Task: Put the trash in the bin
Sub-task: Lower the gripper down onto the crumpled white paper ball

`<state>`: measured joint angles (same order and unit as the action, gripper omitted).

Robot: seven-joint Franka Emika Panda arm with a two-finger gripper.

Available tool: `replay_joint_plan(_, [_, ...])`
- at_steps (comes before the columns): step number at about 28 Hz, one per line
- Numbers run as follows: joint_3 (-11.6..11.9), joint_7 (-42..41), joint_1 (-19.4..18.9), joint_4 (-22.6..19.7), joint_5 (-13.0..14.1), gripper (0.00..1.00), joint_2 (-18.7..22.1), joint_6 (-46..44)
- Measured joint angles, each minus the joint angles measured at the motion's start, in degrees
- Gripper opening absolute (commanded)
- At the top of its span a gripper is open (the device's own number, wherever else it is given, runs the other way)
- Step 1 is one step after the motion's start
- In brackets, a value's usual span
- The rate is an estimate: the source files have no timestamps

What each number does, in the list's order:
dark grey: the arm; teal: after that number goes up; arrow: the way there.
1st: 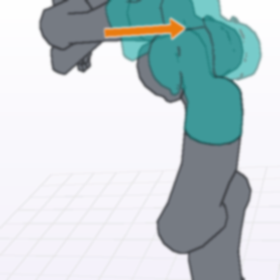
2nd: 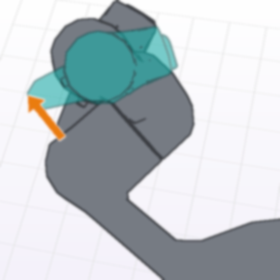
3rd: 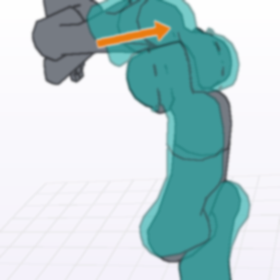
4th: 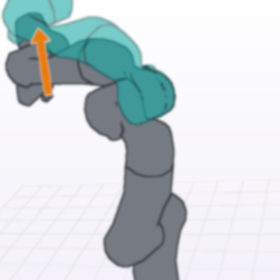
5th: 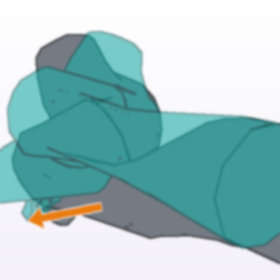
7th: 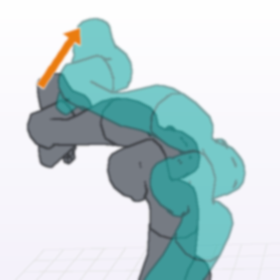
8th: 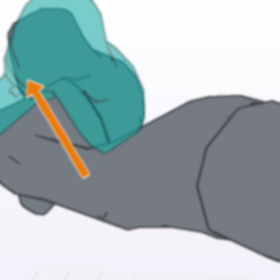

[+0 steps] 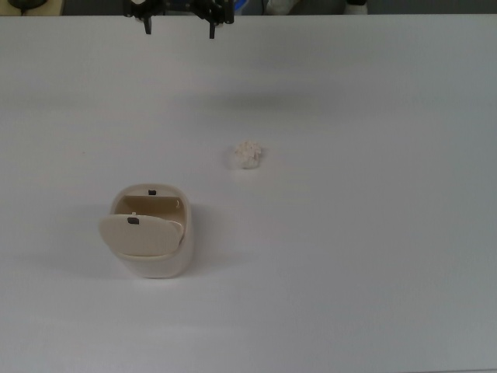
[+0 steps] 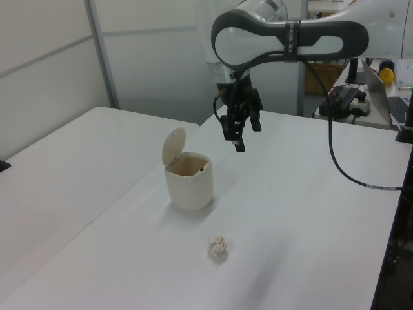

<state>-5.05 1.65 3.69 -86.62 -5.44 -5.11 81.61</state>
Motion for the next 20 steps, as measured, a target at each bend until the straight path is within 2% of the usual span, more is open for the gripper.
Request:
replay_joint_plan(2, [0.0, -0.9, 0.0, 0.0, 0.1, 1.00, -0.1, -0.1])
replay_joint_plan(4, [0.0, -6.0, 0.2, -0.6, 0.7, 1.00, -0.6, -0.5])
replay_joint_plan(7, [0.0, -10.5, 0.1, -2.0, 1.6, 1.00, -3.1, -0.6])
replay_joint_plan(14, [-0.3, -12.1, -1.0, -5.3, 2.7, 1.00, -8.4, 0.7])
replay_joint_plan(20, [-0.5, -11.4, -3.0, -8.8, 2.8, 1.00, -10.9, 7.6])
